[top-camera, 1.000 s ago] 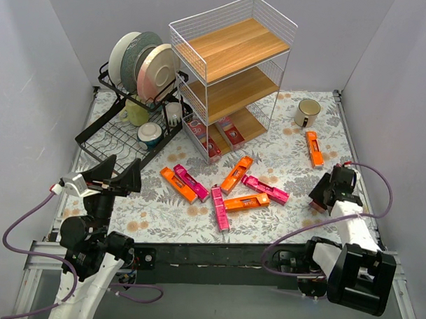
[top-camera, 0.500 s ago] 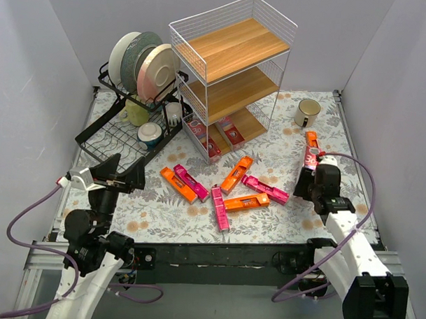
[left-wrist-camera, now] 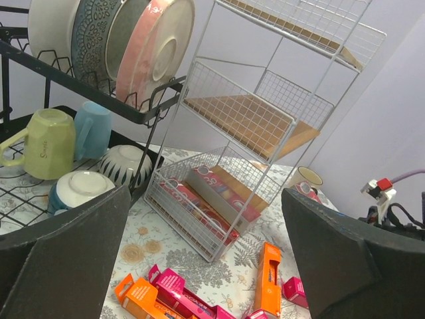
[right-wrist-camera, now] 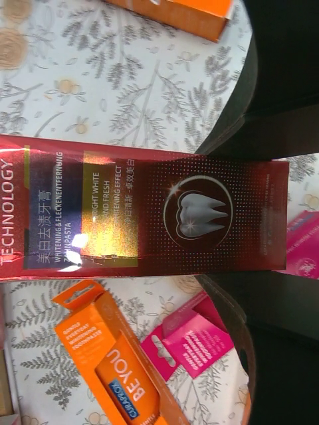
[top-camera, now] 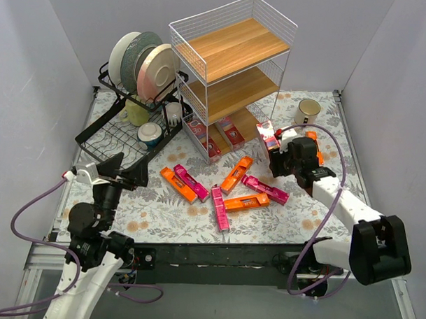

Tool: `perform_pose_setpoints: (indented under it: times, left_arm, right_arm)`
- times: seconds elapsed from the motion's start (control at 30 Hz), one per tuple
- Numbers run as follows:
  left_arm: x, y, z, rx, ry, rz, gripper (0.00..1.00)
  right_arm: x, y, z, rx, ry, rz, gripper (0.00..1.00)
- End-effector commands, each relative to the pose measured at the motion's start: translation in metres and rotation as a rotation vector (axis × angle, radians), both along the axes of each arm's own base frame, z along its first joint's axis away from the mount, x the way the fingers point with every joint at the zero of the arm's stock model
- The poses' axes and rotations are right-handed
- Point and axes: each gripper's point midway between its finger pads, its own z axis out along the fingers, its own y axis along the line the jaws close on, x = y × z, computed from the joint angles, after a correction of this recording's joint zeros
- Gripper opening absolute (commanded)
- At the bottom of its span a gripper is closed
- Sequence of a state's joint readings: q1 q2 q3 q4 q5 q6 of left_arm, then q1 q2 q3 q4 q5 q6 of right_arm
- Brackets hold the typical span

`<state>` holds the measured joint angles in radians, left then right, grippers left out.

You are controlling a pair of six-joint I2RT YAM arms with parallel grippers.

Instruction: Place and organize the toothpastes onto the shelf

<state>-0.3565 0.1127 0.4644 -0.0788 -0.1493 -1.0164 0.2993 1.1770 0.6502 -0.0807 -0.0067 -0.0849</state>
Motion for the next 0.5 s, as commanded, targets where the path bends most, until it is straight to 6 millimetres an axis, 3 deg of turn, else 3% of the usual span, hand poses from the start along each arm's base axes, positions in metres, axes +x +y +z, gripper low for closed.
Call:
perform_pose_setpoints:
  times: [0.0,0.27,0.47]
  left_arm:
    - [0.004,0.000,-0.002,0.026,0.019,0.009,0.98]
    - [0.011,-0.002,-0.010,0.044,0.054,0.010,0.98]
    - [0.015,-0.003,-0.014,0.057,0.072,0.011,0.98]
  right_arm:
    - [0.049,0.018,0.041,-0.035,-0.204,0.111,0.40]
    - [0.095,0.030,0.035,-0.071,-0.239,0.139,0.41]
    - [0.122,0.037,0.011,-0.090,-0.219,0.141,0.45]
